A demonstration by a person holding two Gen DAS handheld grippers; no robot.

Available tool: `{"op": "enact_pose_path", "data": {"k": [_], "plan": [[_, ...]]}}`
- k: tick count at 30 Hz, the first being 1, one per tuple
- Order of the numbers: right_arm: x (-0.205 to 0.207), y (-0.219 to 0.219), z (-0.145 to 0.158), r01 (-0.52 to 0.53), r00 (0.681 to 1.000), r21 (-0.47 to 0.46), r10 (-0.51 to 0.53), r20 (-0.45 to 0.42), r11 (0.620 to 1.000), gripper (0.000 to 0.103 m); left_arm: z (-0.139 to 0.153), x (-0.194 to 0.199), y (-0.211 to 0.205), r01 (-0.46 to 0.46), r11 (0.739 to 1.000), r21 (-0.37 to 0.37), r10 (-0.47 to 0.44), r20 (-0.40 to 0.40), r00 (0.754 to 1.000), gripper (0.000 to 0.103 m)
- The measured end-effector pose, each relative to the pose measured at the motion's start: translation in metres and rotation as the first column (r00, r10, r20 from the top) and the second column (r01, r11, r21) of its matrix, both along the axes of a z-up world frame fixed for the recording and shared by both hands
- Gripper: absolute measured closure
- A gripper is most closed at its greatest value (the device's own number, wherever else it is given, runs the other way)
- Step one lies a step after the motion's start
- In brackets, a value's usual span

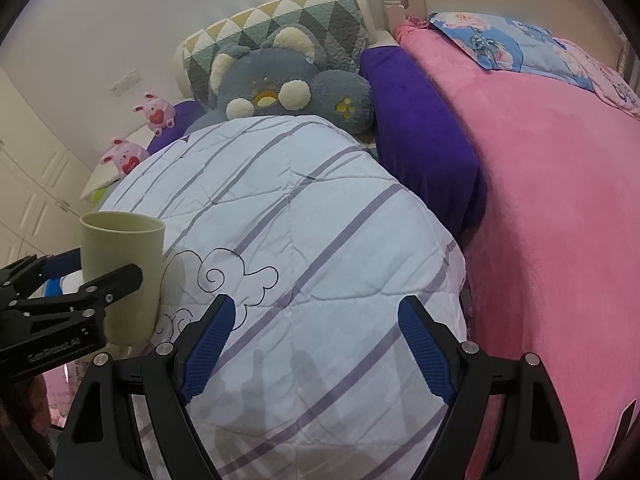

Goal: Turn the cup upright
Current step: 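Close the left gripper on the pale green cup's body and lift it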

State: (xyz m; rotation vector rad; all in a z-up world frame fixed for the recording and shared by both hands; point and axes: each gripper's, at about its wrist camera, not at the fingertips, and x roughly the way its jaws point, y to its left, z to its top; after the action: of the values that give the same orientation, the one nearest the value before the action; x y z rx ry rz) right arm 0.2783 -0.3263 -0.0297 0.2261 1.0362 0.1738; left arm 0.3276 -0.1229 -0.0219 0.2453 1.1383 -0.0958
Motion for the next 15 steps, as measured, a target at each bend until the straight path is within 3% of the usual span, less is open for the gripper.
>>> {"op": "enact_pose_path", "data": {"k": [3, 8, 15], "plan": [[-0.001, -0.003, -0.001, 0.007, 1.0, 0.0, -0.007, -0.004, 1.0, 0.018, -0.006, 0.005, -0.003, 0.005, 1.0, 0.007, -0.005, 0.0, 1.0, 0.024], [0.001, -0.009, -0.007, 0.018, 1.0, 0.008, -0.018, -0.025, 1.0, 0.018, -0.032, 0.012, -0.009, 0.006, 0.998, 0.063, -0.001, -0.074, 0.997, 0.017], [0.003, -0.018, -0.007, 0.037, 0.999, -0.003, -0.037, -0.026, 0.999, 0.018, -0.035, 0.015, -0.005, -0.037, 0.998, 0.043, 0.041, -0.085, 0.996, 0.022]]}}
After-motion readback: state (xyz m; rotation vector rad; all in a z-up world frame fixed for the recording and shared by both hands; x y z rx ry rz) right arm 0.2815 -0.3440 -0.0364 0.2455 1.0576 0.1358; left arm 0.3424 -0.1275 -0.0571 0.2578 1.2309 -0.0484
